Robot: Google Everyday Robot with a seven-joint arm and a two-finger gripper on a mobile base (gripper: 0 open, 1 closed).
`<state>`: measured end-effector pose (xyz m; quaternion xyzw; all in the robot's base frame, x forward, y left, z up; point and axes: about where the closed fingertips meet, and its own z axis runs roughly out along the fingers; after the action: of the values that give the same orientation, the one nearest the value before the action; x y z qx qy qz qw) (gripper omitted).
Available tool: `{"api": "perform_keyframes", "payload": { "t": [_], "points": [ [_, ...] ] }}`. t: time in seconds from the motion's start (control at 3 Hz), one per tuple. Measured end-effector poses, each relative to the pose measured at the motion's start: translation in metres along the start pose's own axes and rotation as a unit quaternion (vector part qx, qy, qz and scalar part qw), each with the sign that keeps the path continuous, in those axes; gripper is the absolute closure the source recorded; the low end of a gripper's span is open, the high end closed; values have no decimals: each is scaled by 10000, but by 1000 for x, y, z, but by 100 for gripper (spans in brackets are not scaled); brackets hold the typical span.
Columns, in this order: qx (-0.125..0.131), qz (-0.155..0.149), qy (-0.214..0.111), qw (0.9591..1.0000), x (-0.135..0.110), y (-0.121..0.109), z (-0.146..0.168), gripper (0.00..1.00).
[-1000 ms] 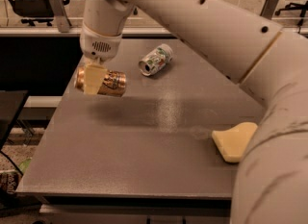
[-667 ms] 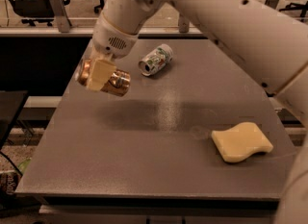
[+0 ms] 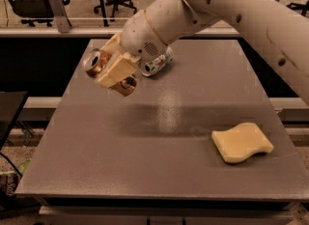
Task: Place orange can upright
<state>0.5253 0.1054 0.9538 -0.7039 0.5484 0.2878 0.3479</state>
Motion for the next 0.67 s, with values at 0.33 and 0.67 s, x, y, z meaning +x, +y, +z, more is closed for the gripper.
{"api": "perform_keyframes", "payload": {
  "t": [0.33,0.67],
  "points": [
    [126,-193,-703,9973,4,10,-13,100],
    [63,-64,-1277,9918,18,23,-19,100]
  ]
}}
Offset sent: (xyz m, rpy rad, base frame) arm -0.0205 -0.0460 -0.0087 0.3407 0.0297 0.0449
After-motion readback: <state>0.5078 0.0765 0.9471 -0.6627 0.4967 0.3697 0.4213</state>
